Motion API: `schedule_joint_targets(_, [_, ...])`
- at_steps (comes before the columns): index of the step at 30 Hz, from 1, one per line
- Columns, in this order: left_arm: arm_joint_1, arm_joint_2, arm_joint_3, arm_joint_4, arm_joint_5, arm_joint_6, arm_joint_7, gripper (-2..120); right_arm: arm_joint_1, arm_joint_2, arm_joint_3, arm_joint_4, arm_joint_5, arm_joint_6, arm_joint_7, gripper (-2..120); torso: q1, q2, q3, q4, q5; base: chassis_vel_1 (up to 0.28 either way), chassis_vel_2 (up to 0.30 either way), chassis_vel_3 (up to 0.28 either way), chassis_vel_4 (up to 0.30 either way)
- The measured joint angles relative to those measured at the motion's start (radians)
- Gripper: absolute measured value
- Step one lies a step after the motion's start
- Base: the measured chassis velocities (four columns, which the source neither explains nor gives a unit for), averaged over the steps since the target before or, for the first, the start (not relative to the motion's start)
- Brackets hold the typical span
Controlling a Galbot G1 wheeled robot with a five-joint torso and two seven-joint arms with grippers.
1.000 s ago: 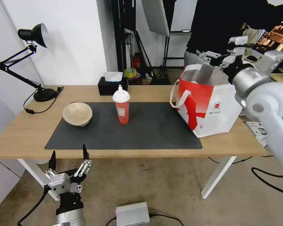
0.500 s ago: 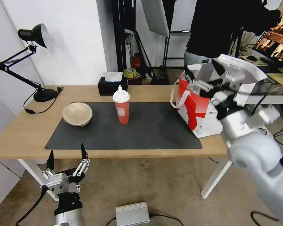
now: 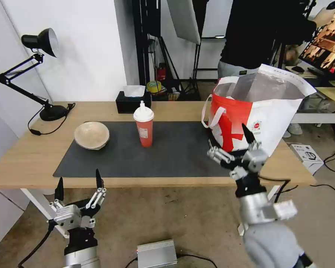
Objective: Pick up the trash from the table and place it into the takeout bag.
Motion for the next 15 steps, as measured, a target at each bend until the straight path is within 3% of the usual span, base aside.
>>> schedule_joint_targets(15, [0.001, -0.001, 0.011, 0.003, -0.002, -0.004, 0.0, 100, -0.212, 0.071, -0.047, -0.039, -0.23, 0.012, 0.146, 100, 0.0, 0.0, 0.0, 0.0, 0.0001, 0.0, 0.0, 0.0, 0.0])
